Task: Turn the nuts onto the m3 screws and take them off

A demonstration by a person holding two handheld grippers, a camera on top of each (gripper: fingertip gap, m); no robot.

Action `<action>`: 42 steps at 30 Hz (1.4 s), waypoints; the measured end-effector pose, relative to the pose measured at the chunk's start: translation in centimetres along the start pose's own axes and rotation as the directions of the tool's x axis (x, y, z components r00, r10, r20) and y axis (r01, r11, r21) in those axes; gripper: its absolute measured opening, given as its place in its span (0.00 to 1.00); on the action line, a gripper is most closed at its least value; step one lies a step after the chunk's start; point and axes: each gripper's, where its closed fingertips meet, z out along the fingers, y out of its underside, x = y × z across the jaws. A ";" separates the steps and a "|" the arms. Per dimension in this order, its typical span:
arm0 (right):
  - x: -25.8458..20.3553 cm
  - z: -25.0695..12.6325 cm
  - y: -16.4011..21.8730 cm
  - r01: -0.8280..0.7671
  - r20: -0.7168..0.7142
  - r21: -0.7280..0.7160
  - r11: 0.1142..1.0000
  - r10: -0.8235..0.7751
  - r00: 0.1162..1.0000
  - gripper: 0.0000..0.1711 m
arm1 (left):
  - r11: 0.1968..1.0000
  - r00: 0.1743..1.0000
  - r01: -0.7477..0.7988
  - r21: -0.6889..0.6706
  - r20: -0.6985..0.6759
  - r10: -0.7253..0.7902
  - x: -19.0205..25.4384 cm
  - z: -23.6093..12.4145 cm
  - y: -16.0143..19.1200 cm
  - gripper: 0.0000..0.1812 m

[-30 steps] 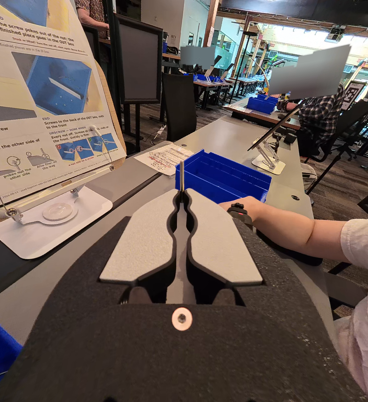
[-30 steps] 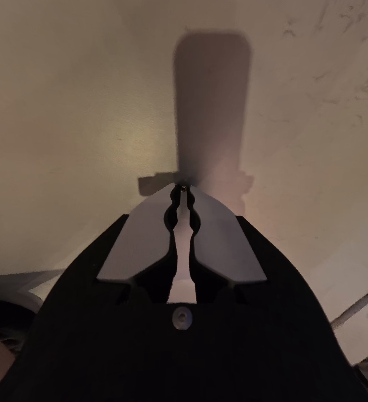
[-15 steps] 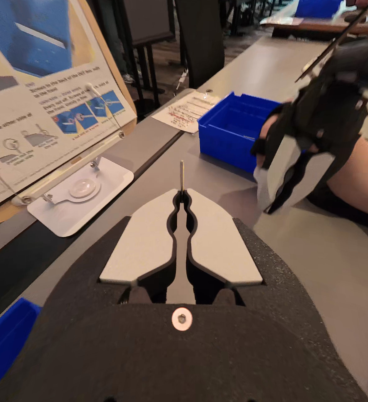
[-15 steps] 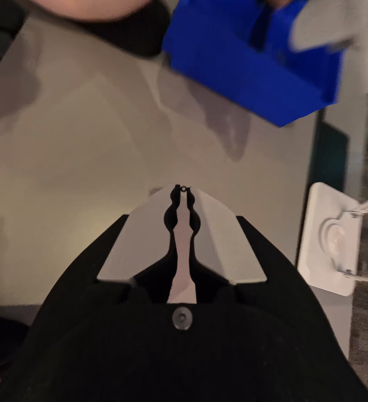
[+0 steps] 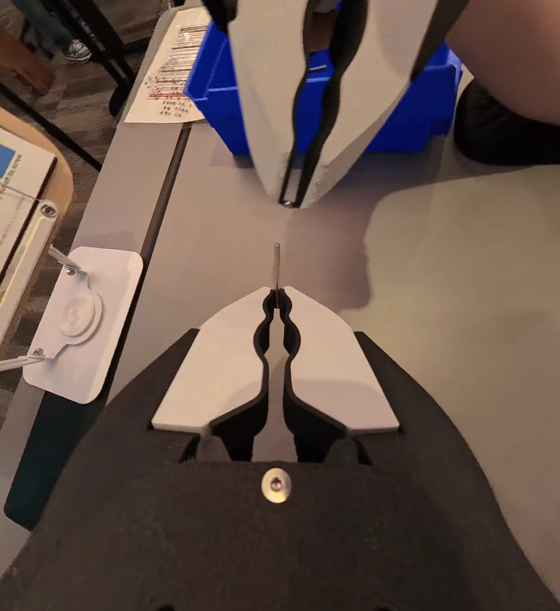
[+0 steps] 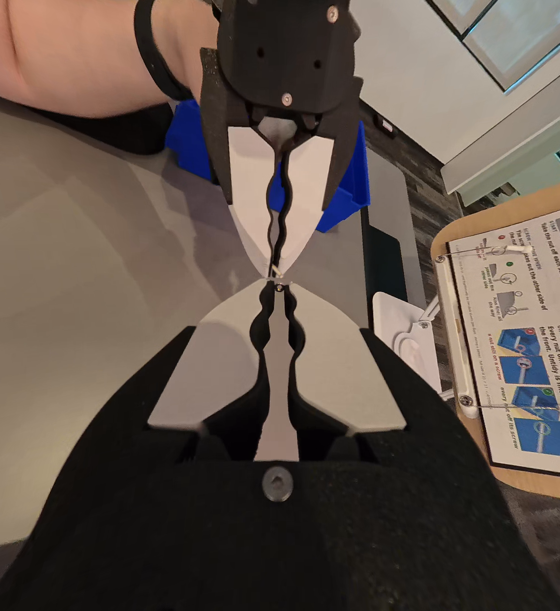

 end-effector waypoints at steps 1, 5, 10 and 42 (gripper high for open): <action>-0.3 0.2 0.2 0.007 0.016 -0.007 1.000 -0.007 1.000 0.03 | 1.000 1.000 -0.025 -0.009 -0.009 0.025 0.4 0.1 0.1 0.01; -1.2 0.7 0.7 0.048 0.062 -0.038 0.998 -0.045 0.997 0.03 | 0.996 0.997 -0.073 -0.047 -0.029 0.072 1.1 0.4 0.5 0.01; -1.8 1.1 0.8 0.072 0.085 -0.040 0.997 -0.069 0.994 0.03 | 0.993 0.994 -0.096 -0.061 -0.052 0.093 1.7 0.5 0.6 0.01; -0.3 4.2 1.4 -0.464 0.121 -0.087 0.881 0.472 0.873 0.03 | 0.978 0.996 -0.045 -0.205 0.062 0.059 -0.5 0.4 2.8 0.01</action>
